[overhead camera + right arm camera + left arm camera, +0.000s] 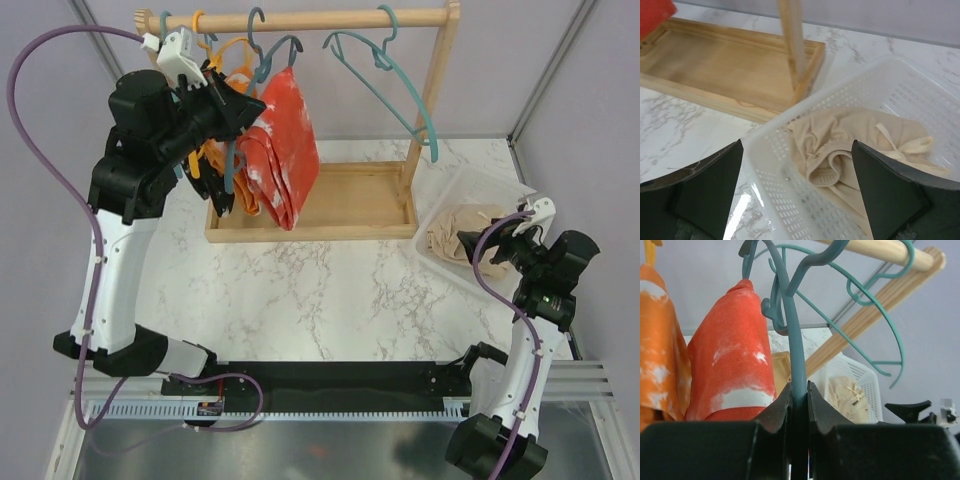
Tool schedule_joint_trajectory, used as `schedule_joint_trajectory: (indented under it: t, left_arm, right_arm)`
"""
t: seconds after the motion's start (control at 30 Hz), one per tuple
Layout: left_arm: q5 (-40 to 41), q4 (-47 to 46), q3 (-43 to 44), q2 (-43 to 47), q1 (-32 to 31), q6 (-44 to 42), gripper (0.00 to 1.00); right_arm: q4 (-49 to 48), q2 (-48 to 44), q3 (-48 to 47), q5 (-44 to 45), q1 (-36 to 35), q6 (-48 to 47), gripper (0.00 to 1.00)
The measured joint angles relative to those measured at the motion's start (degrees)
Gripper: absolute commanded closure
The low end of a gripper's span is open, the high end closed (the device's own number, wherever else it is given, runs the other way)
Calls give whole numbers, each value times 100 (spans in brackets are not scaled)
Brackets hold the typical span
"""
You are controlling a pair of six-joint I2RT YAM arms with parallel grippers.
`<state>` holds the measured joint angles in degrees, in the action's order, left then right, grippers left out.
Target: Remove the trousers from the hanger
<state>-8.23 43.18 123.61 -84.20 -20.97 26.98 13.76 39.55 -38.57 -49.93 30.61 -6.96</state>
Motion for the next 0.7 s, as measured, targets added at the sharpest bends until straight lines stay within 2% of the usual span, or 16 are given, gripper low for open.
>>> schedule_joint_trajectory:
  t: [0.17, 0.23, 0.3, 0.4, 0.5, 0.7]
  left_arm:
    - [-302, -125, -979, 824, 0, 295, 98]
    - [-400, -166, -1266, 1047, 0, 411, 98]
    - [-439, -293, -1585, 1250, -7, 529, 98]
    - [-435, -457, -2004, 1480, -63, 673, 98]
    - [-413, -588, -2297, 1593, -166, 811, 98]
    - [140, -846, -2791, 1740, -822, 903, 98]
  right_arm:
    - [284, 7, 50, -1228, -31, -452, 2]
    - [863, 15, -70, -1615, -92, -1075, 2]
    - [1956, 103, -437, -1884, -358, -2122, 2]
    - [3104, 286, -1064, -1945, -1158, -3217, 2]
    - [3359, 396, -1357, -1770, -2328, -3449, 2]
    - [3633, 1034, -1836, -96, -4872, -3797, 2]
